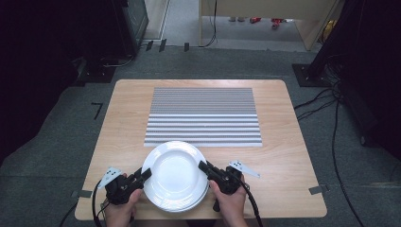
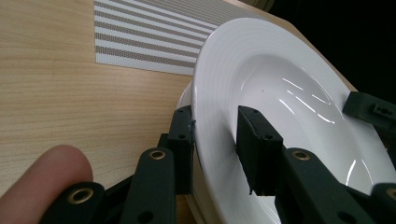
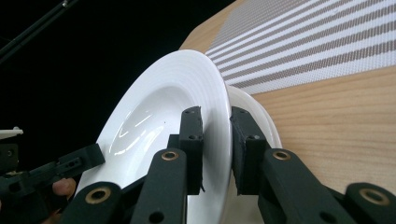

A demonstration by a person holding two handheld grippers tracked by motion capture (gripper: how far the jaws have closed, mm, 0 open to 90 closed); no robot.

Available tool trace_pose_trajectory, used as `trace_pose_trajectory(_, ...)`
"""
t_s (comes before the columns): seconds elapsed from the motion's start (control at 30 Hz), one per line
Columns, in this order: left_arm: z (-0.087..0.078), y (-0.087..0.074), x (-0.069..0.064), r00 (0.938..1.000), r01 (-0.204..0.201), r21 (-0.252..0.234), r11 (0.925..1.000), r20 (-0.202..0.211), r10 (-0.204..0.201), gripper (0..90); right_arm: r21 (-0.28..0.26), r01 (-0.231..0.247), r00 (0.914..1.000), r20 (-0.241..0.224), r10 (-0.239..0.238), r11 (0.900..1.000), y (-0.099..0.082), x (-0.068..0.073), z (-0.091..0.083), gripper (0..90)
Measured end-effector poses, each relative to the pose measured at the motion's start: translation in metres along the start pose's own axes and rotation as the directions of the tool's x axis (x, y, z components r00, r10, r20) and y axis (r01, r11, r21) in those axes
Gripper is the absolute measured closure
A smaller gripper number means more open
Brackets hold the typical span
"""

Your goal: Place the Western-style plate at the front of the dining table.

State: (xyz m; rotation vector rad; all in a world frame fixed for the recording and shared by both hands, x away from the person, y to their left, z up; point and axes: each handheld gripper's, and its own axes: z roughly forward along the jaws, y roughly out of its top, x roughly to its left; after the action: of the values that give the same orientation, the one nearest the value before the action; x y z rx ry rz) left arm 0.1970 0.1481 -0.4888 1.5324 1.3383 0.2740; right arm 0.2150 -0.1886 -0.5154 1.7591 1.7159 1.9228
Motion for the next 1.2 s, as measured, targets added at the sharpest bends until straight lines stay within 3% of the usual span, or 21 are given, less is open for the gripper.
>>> trace_pose_trajectory(0.27,-0.003,0.003,-0.003,0.9996,0.023,-0.014,0.9996,0.016,-0.023,69.5,-0.034,0.035,0.9993,-0.011,-0.036,0.9988,0.007,0.006,-0.004,79.2)
trace_pose_trajectory(0.33,-0.004,0.006,-0.004,0.9986,0.045,-0.015,0.9989,0.027,-0.044,69.8,-0.036,0.033,0.9994,-0.013,-0.033,0.9988,0.008,0.006,-0.005,79.3)
trace_pose_trajectory(0.57,-0.001,0.015,-0.008,0.9990,0.040,-0.030,0.9988,0.023,-0.039,71.0,-0.051,0.058,0.9979,-0.026,-0.060,0.9970,0.016,0.010,-0.009,79.5)
trace_pose_trajectory(1.2,0.008,0.042,-0.019,0.9987,0.005,-0.063,0.9980,0.050,-0.002,71.9,-0.069,0.048,0.9975,-0.048,-0.052,0.9965,0.043,0.009,-0.011,79.6)
